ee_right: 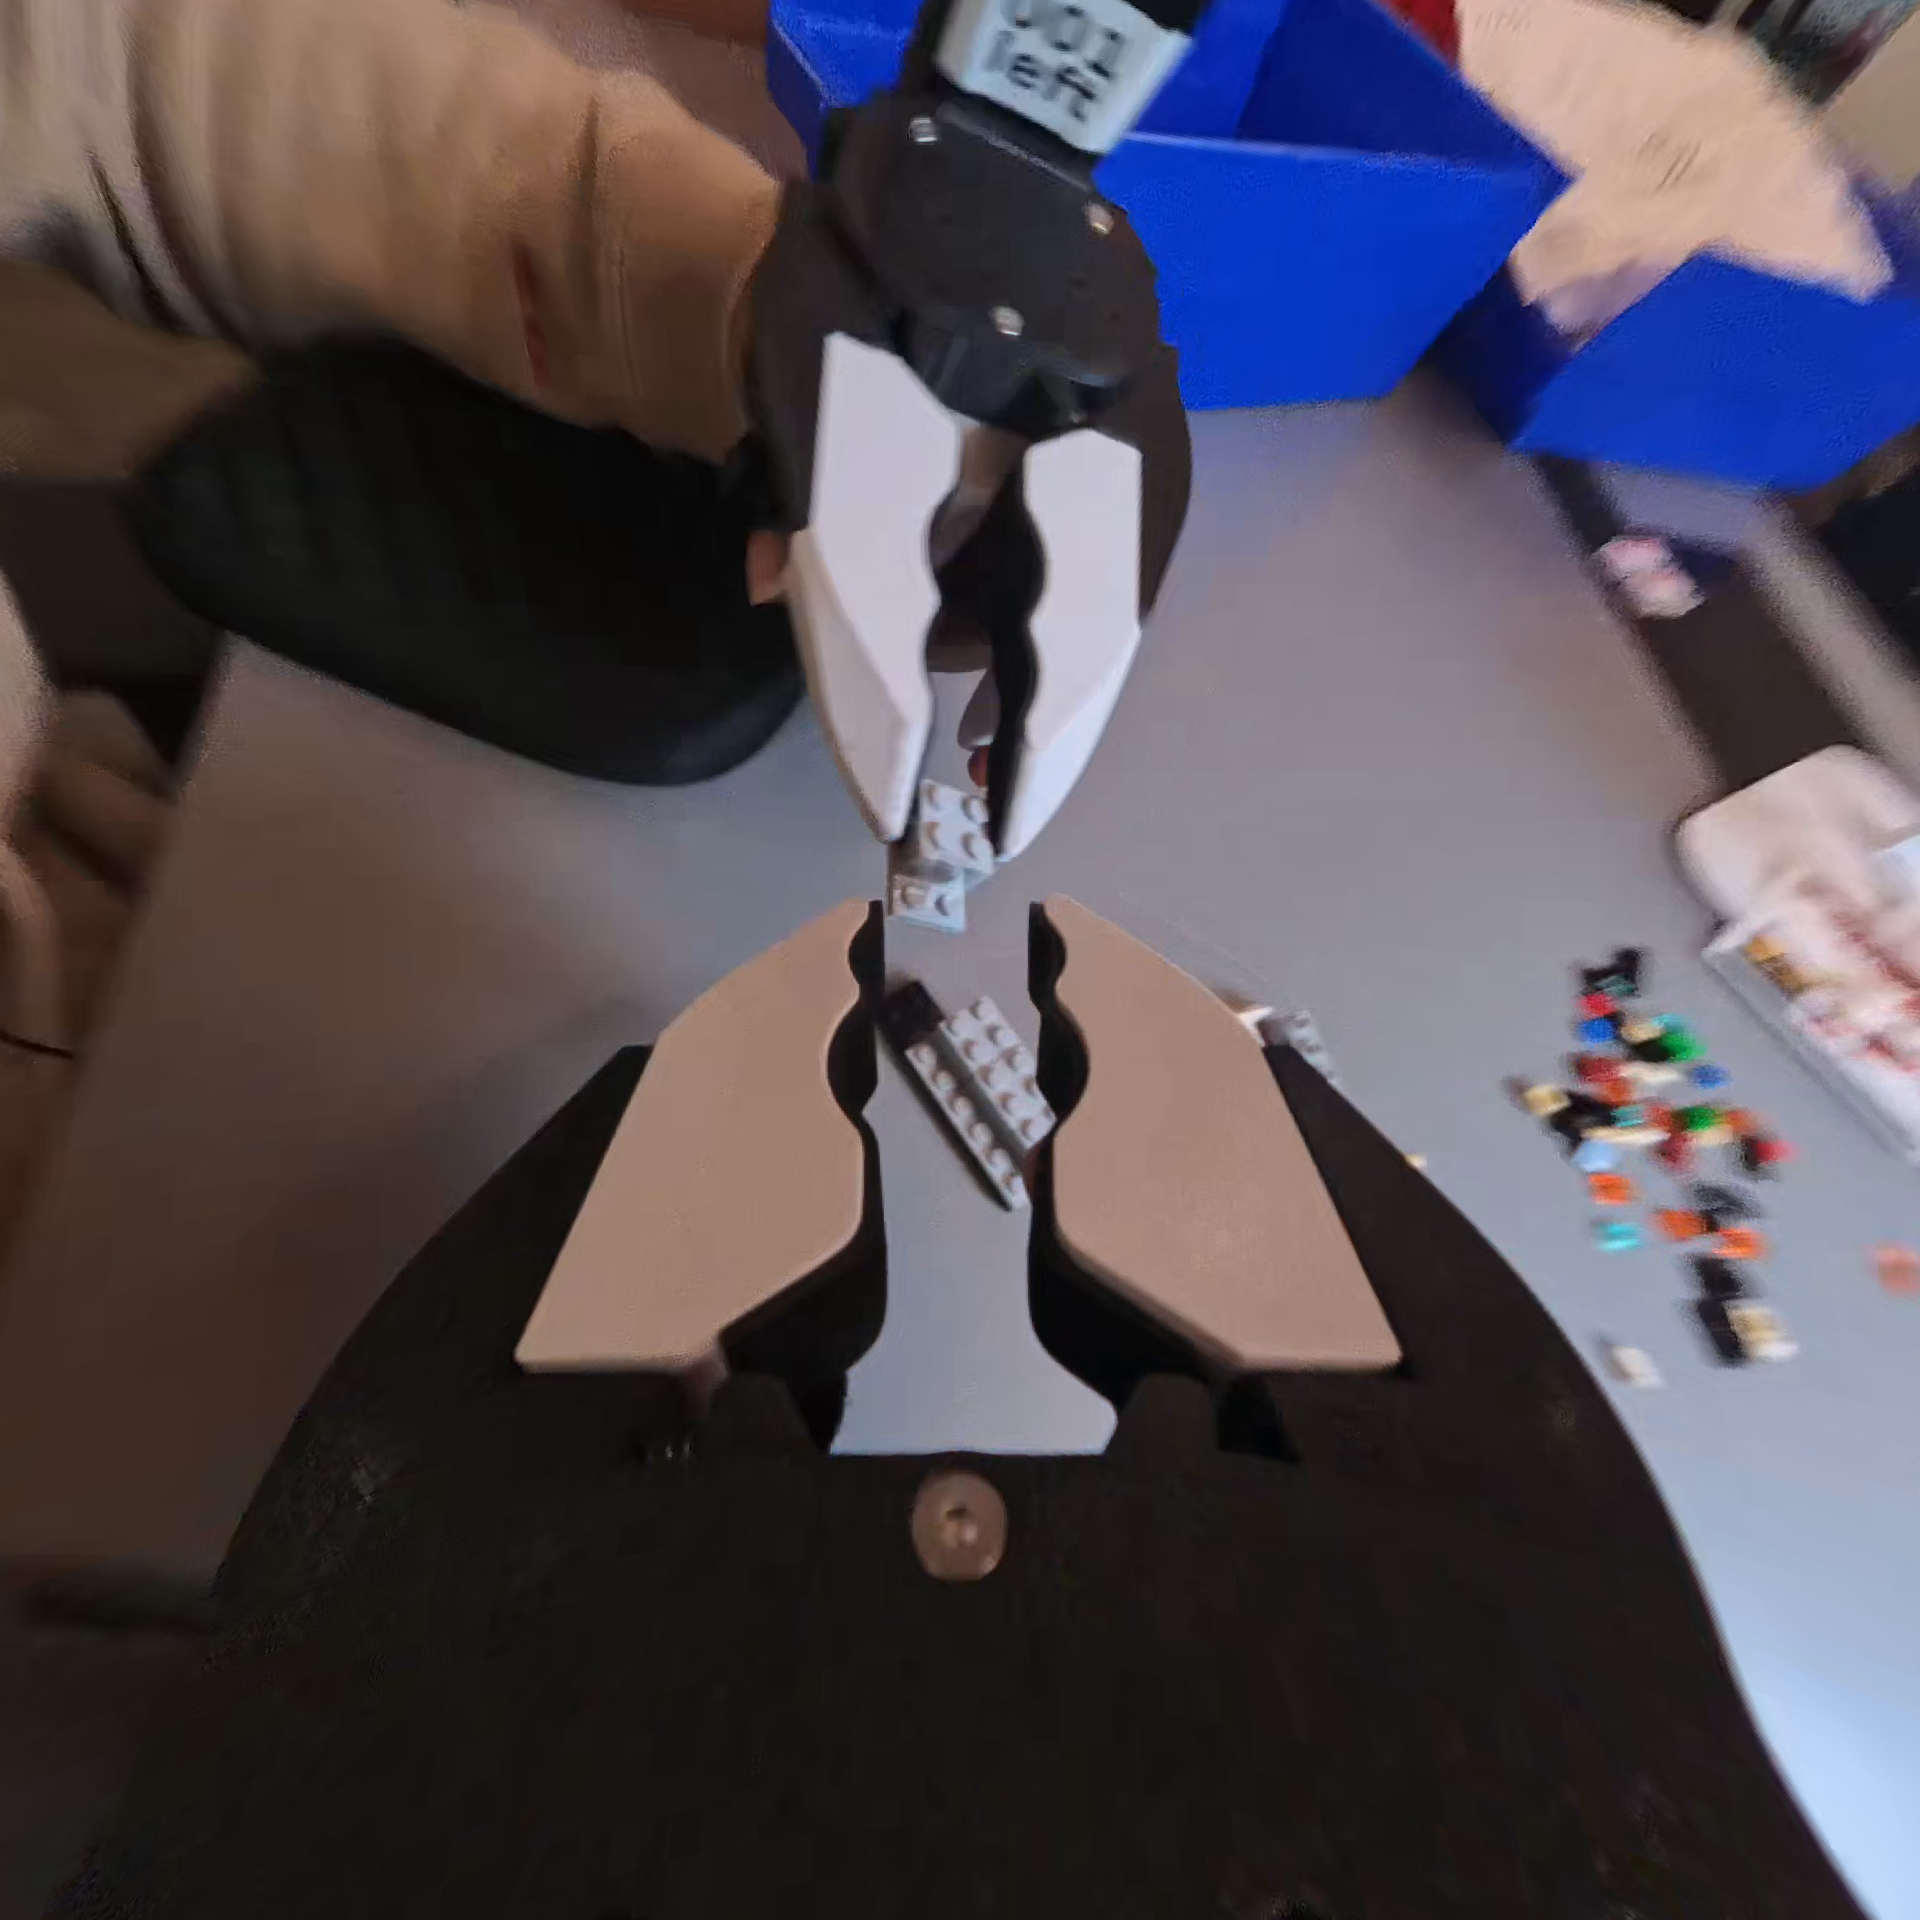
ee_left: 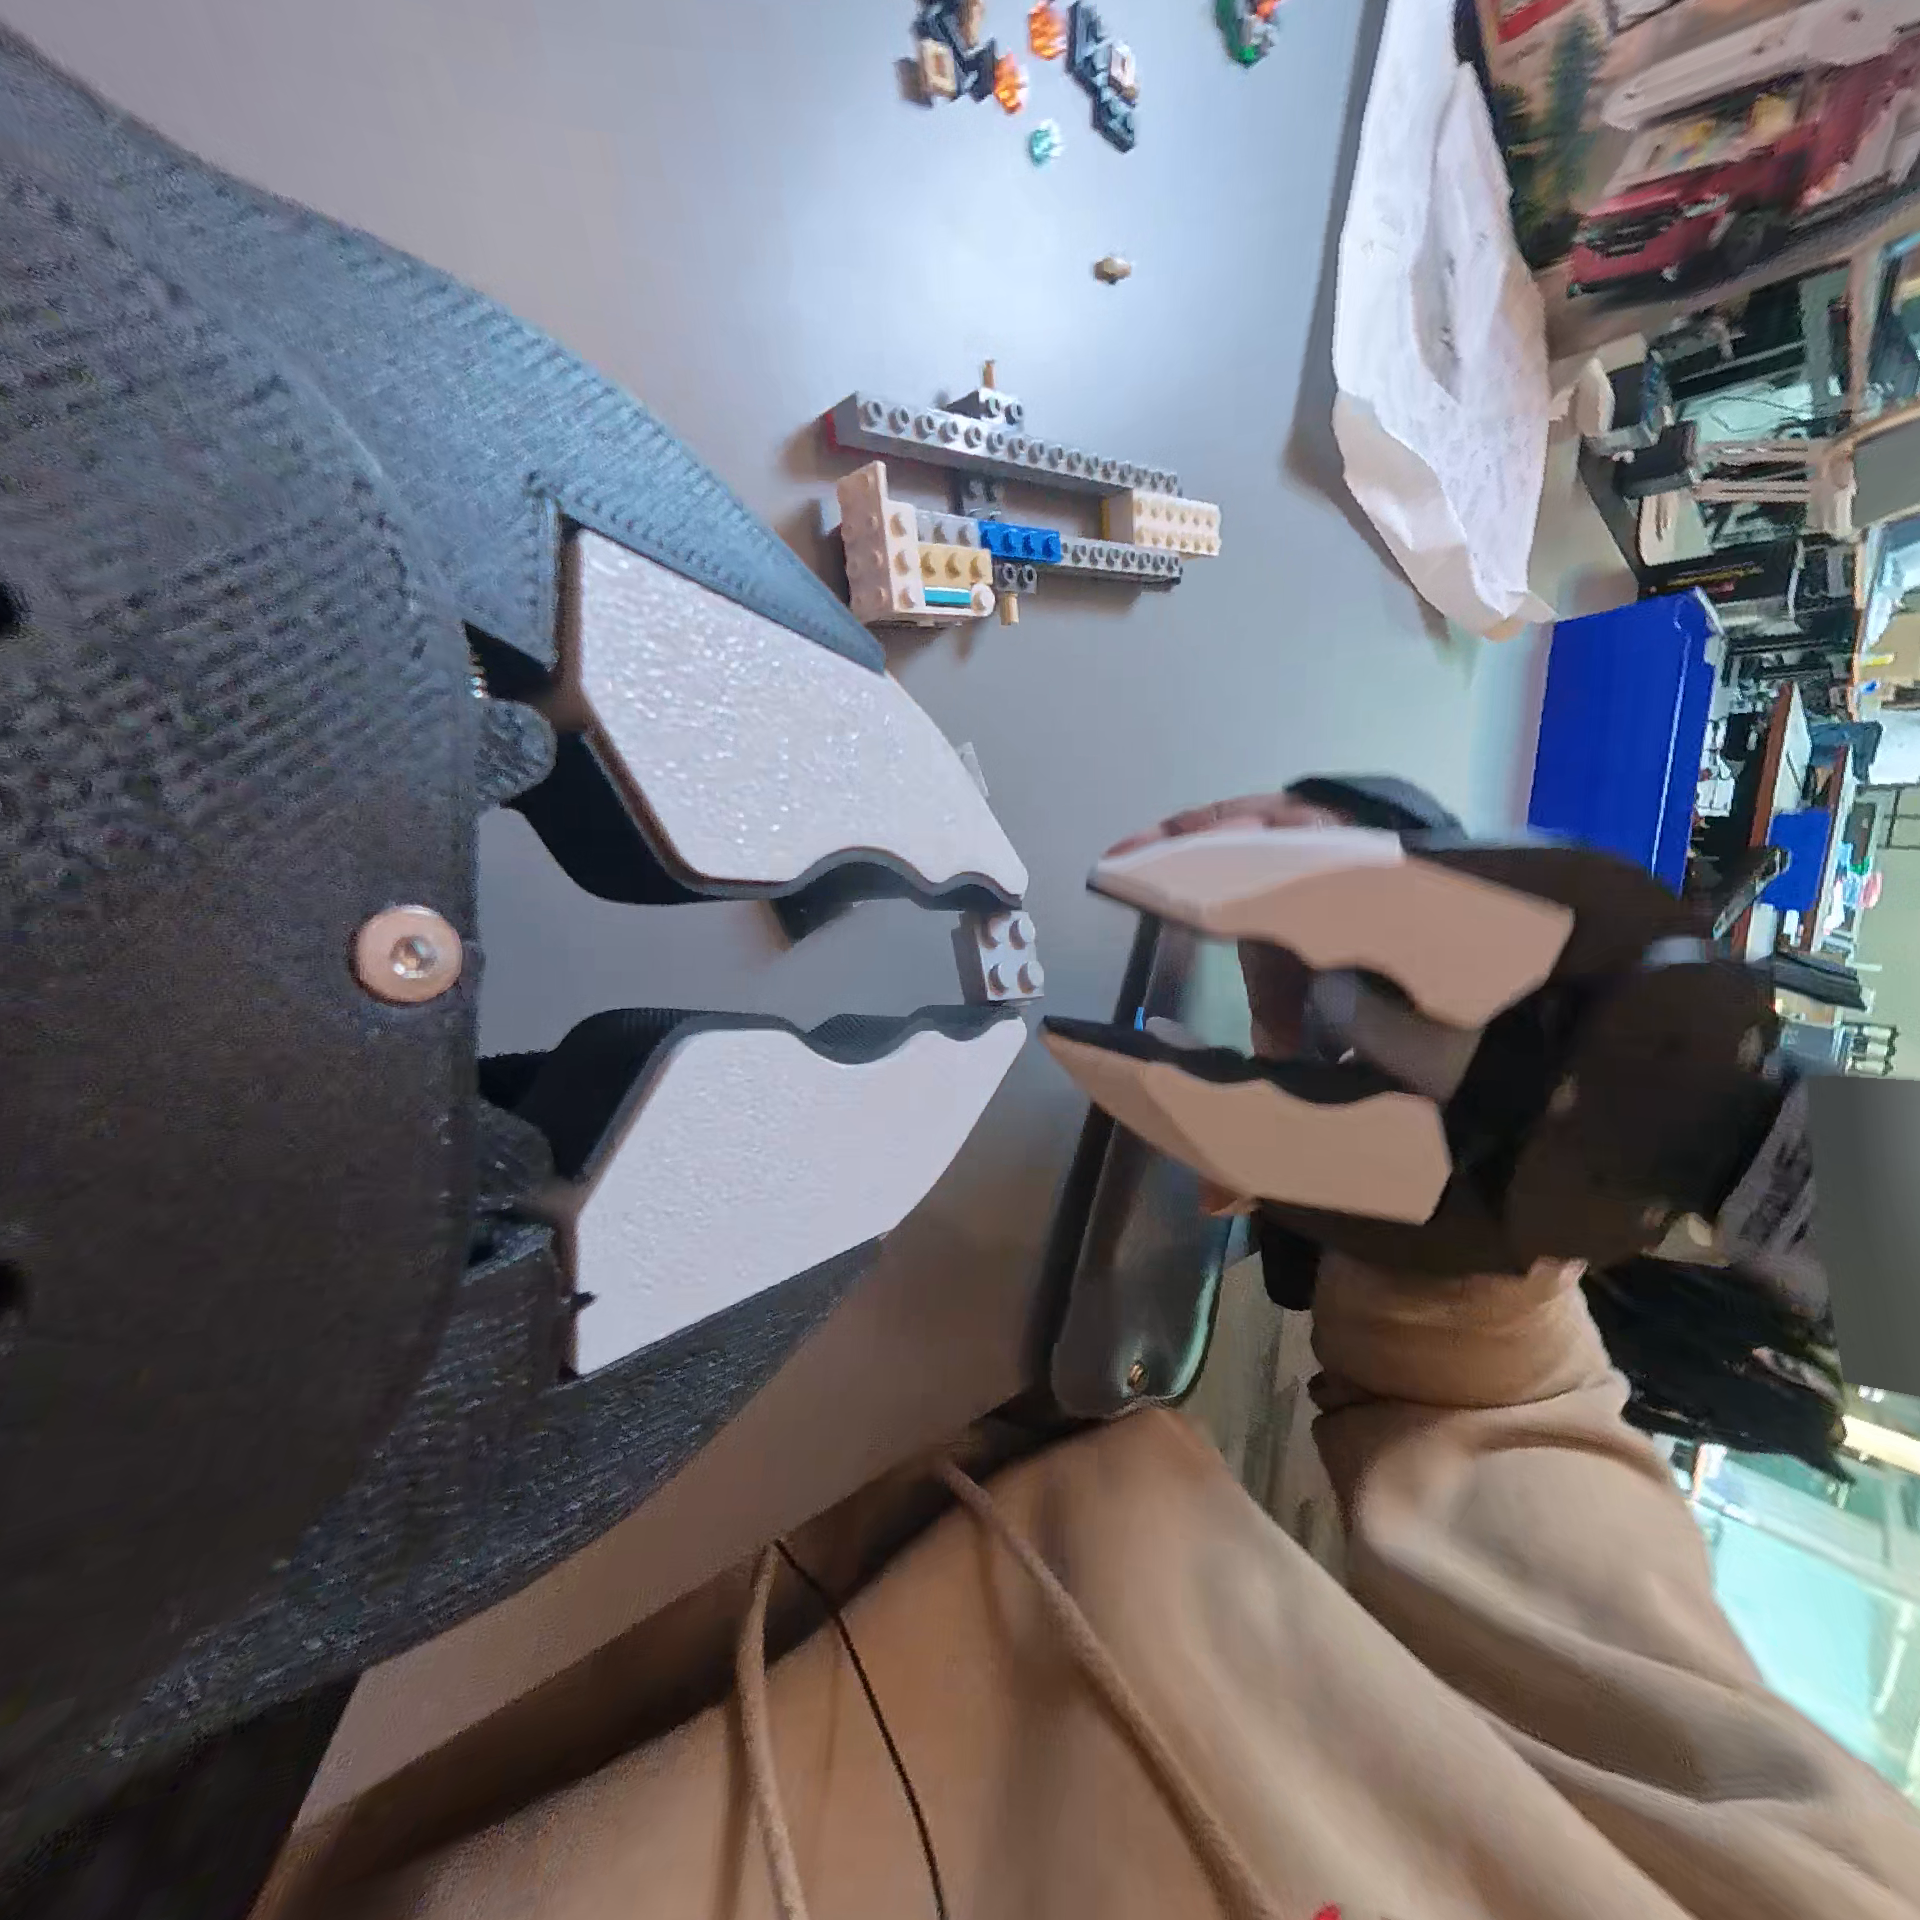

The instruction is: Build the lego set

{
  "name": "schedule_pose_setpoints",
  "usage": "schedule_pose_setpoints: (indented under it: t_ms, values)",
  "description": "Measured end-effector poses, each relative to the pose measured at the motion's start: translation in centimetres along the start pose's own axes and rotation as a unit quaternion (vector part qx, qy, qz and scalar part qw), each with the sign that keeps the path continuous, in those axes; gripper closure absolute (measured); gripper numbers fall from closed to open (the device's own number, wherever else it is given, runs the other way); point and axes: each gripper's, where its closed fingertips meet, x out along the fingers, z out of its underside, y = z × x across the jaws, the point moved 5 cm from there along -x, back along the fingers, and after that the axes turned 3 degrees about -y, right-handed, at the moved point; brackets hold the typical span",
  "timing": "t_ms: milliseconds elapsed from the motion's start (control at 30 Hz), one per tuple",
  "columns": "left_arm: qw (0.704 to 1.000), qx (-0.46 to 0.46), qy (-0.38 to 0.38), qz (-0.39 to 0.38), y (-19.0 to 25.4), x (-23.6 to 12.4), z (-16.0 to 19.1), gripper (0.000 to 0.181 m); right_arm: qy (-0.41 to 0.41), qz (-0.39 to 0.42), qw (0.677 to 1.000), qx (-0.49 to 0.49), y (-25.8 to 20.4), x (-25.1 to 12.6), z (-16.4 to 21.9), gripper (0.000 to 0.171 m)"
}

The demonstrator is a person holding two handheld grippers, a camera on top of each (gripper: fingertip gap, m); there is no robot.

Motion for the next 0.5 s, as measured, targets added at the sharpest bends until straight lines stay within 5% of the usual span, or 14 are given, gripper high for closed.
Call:
schedule_pose_setpoints:
  t_ms: [133, 333, 500]
  values:
    - [0.998, 0.056, 0.003, 0.002, 0.9, 0.2, -0.2, 0.164, 0.016, -0.111, 0.988, 0.108, 0.3, 0.7, 0.3, 0.141]
    - [0.998, 0.051, -0.016, -0.012, 0.2, 0.2, 0.6, 0.165, 0.01, -0.084, 0.993, 0.08, -0.5, 1.9, 0.9, 0.167]
    - [0.997, 0.071, -0.015, 0.001, 0.8, 0.4, 0.6, 0.165, 0.013, -0.105, 0.988, 0.108, -0.1, 1.8, 1.5, 0.143]
